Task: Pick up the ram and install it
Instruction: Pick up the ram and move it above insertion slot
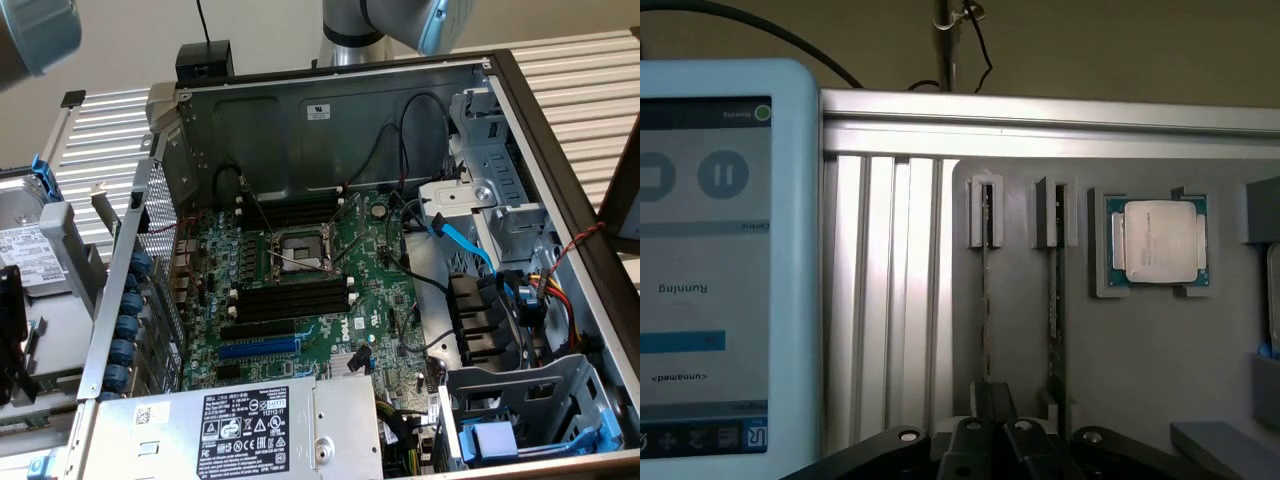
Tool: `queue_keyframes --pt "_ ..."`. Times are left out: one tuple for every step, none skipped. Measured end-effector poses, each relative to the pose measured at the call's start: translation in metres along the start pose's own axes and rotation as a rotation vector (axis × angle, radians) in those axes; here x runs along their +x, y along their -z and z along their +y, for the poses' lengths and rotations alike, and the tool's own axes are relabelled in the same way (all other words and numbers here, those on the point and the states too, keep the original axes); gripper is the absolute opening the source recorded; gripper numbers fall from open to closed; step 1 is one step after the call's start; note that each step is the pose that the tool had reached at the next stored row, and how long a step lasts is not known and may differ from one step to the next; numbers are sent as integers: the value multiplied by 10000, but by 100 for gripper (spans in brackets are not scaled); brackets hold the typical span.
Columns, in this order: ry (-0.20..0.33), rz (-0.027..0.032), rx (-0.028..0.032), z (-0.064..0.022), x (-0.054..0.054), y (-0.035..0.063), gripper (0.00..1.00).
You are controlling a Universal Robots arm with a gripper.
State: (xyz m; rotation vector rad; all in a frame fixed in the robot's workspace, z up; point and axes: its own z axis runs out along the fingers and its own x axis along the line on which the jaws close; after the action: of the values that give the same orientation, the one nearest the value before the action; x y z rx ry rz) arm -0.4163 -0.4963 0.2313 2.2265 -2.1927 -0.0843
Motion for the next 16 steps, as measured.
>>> queue_keyframes --pt "0 0 0 0 0 0 11" --pt "0 0 -1 0 0 0 11" --pt "0 0 0 0 0 0 11" --pt "0 0 0 0 0 0 11" --pt "0 0 0 0 0 0 11" --pt "0 0 0 0 0 0 11" --pt "0 0 0 0 0 0 11" --pt "0 0 0 0 0 0 17" --pt "0 0 0 0 0 0 17" --pt "0 0 0 0 0 0 25" --pt "0 0 0 0 0 0 25" --pt "0 0 0 0 0 0 25" --pt "0 0 0 0 0 0 25" --pt "0 0 0 0 0 0 25" --pt "0 0 0 0 0 0 25" --pt "0 0 0 0 0 0 25"
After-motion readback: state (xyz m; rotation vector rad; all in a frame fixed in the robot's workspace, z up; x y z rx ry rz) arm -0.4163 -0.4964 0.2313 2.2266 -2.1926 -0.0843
